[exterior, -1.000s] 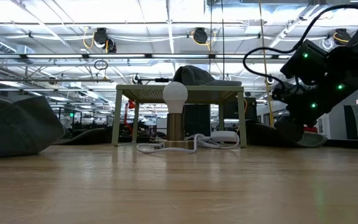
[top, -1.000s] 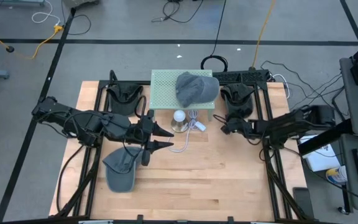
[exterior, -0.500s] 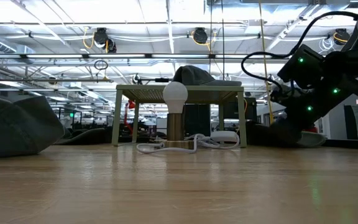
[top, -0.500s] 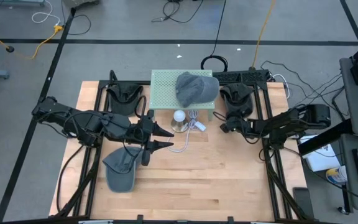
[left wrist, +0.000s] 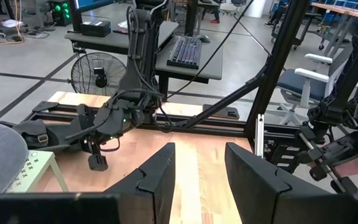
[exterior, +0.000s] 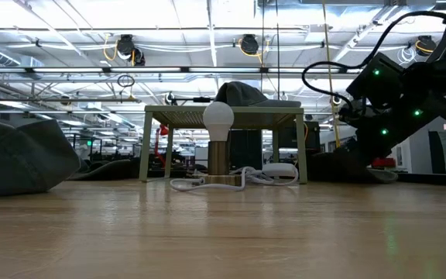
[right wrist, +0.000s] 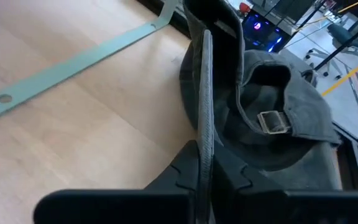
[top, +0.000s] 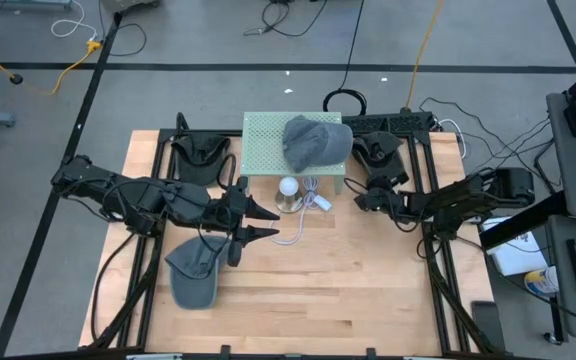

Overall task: Pick & Place hat
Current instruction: Put the right black cap on the shelf

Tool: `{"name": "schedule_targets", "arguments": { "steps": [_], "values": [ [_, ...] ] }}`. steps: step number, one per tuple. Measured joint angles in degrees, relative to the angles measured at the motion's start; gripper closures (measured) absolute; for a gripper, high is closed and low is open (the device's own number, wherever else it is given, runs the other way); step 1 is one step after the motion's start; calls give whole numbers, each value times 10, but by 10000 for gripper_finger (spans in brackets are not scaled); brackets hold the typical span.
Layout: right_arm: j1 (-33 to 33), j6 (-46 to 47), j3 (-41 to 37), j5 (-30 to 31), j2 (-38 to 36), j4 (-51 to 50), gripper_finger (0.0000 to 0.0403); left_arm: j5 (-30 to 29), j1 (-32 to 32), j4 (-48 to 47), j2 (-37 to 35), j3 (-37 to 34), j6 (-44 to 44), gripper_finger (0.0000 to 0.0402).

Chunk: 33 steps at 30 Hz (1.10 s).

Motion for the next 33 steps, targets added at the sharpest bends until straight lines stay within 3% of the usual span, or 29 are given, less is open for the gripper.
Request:
{"name": "schedule_targets", "arguments": {
  "steps": [11,23,33],
  "values": [
    [1,-65,0,40,-80,1,397,0,0,-27,0,0,-14,256],
    [5,-243,0,98,-218,6,398,0,0,-26,0,0,-11,256],
    [5,-396,0,182,-292,35,395,-5,0,-26,0,0,-9,256]
  ]
}}
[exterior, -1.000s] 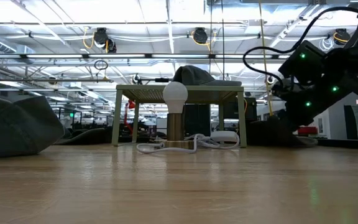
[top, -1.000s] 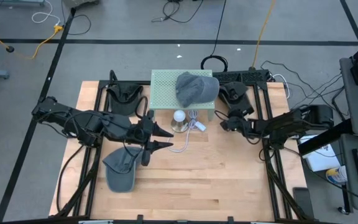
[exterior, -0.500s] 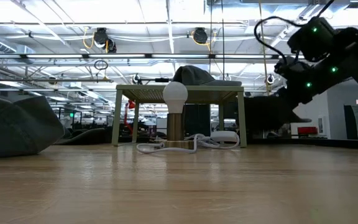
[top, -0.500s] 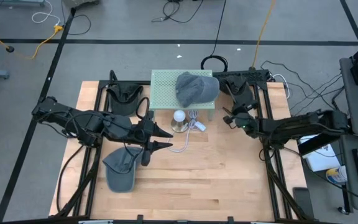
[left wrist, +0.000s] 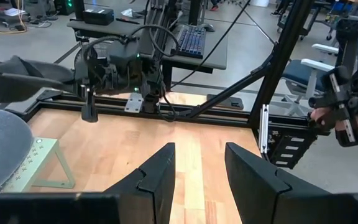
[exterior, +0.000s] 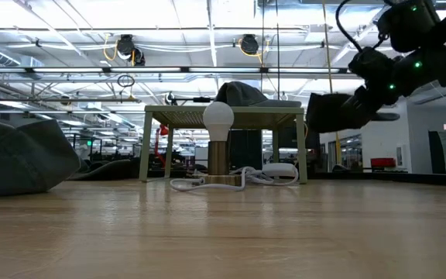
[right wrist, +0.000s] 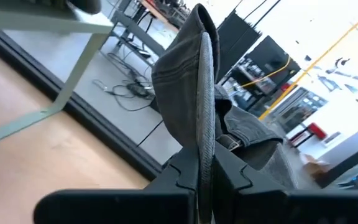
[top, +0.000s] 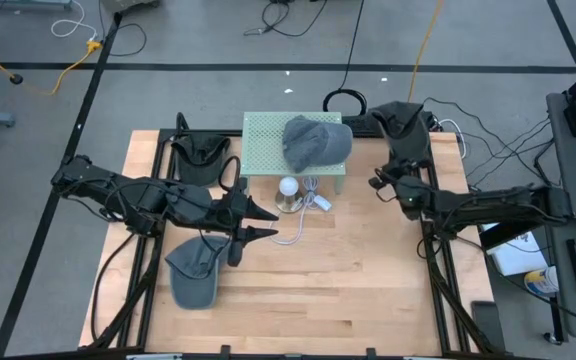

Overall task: Pick & Place hat
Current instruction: Put the right black cap on the shelf

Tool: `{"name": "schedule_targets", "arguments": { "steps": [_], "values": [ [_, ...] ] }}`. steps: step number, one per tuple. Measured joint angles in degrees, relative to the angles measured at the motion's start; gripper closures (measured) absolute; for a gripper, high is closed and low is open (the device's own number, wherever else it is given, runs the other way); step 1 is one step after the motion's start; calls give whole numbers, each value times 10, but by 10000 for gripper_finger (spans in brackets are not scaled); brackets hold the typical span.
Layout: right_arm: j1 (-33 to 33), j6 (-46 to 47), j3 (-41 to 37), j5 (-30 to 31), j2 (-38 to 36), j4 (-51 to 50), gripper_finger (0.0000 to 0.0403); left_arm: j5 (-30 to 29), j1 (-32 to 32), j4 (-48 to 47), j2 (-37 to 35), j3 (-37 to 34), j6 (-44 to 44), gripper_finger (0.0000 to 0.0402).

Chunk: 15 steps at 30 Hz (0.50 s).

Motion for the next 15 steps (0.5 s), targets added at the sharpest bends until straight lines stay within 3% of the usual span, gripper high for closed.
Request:
{"name": "schedule_targets", "arguments": {
  "steps": [8,15],
  "values": [
    [0,-169,0,2,-17,135,395,0,0,0,0,0,0,256],
    [0,-338,0,48,-17,302,395,0,0,0,0,0,0,256]
  ]
}}
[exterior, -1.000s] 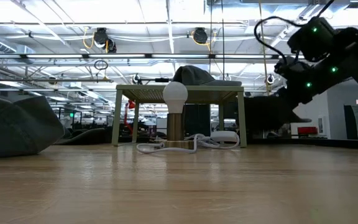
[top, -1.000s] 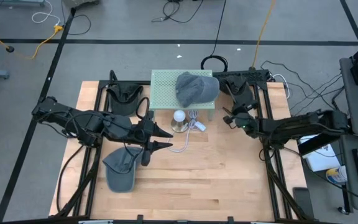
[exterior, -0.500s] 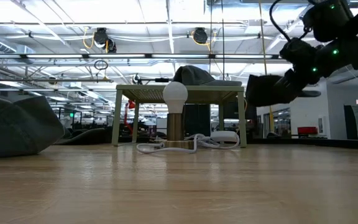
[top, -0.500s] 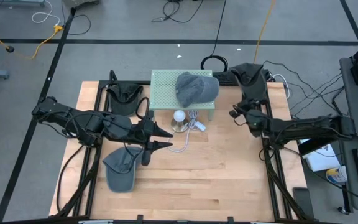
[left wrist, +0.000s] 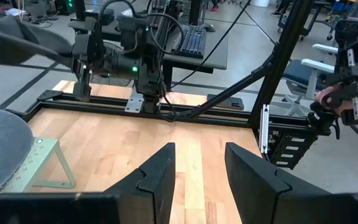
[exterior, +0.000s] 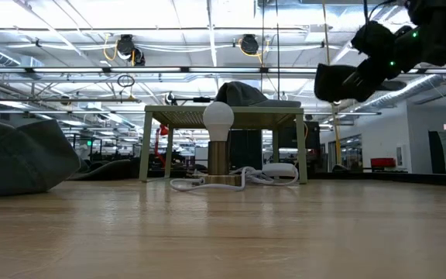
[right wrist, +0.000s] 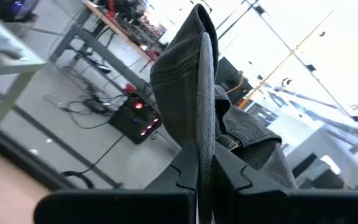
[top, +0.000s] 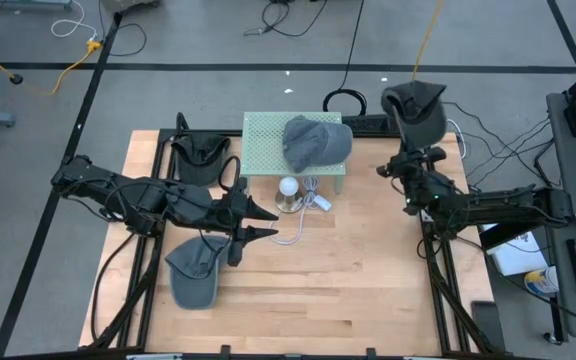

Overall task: Pick & Place hat
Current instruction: Put the right black cap on the shelf

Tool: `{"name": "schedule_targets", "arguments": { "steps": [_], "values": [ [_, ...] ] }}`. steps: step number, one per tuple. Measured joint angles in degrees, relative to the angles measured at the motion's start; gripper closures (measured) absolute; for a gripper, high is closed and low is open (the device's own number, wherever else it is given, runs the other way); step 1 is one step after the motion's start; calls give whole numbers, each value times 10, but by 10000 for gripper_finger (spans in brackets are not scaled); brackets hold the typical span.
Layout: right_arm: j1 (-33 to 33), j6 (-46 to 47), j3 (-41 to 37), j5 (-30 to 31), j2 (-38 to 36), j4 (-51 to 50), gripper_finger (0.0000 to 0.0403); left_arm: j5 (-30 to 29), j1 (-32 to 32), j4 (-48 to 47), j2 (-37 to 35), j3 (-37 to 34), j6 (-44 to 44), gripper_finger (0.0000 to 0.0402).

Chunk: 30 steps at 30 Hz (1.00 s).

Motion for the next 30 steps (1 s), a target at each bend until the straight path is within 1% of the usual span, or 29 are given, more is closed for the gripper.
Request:
{"name": "schedule_targets", "arguments": {
  "steps": [4,6,11,16,18,22,25,30],
  "values": [
    [6,-77,0,1,0,58,395,0,0,0,0,0,0,256],
    [12,-89,0,1,0,64,395,0,0,0,0,0,0,256],
    [32,-58,0,6,0,74,395,0,0,0,0,0,0,256],
    [64,-18,15,-24,0,104,395,0,0,0,0,0,0,256],
    [76,-4,30,-41,0,103,395,0,0,0,0,0,0,256],
    [95,11,63,-106,2,102,395,0,0,0,0,0,0,256],
    [103,33,91,-132,6,98,395,1,0,0,0,0,0,256],
    [115,59,144,-185,20,78,396,22,0,3,0,0,0,256]
  ]
}}
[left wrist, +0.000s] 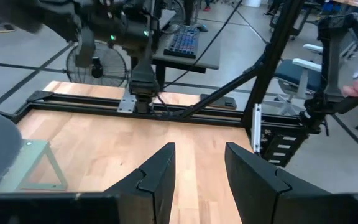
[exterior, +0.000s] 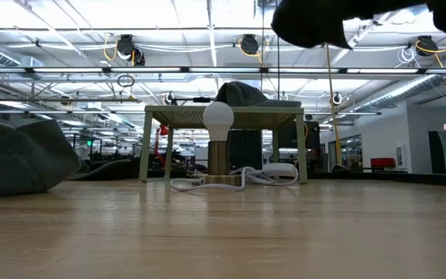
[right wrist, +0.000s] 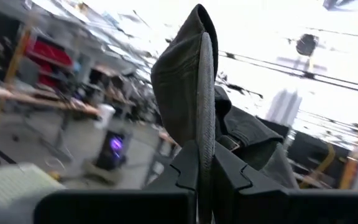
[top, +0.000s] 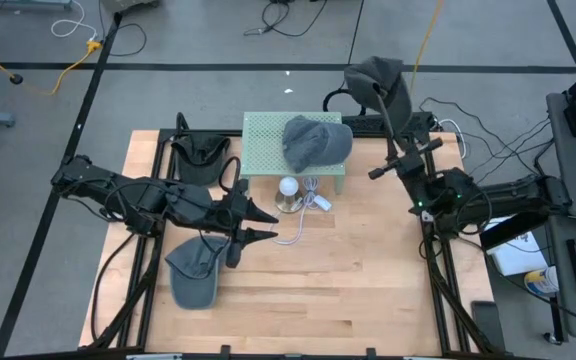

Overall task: Pick & Place hat
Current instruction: Put the right black cap on the shelf

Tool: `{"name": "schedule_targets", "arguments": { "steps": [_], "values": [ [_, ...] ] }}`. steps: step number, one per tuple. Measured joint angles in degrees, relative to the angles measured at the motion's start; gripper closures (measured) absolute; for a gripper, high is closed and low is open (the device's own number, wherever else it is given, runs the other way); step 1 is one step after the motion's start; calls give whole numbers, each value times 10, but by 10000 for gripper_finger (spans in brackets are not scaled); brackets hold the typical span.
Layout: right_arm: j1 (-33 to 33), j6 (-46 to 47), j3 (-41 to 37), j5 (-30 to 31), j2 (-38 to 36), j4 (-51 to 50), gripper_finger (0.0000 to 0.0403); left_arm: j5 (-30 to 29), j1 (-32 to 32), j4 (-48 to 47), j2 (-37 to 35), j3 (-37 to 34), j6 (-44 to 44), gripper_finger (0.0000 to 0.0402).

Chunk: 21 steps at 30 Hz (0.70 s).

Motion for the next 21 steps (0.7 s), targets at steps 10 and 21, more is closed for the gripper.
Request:
{"name": "schedule_targets", "arguments": {
  "steps": [10,21],
  "values": [
    [24,7,130,-110,61,-37,397,9,0,4,0,0,1,256],
    [31,228,205,-242,95,-62,397,10,0,17,0,0,31,256]
  ]
}}
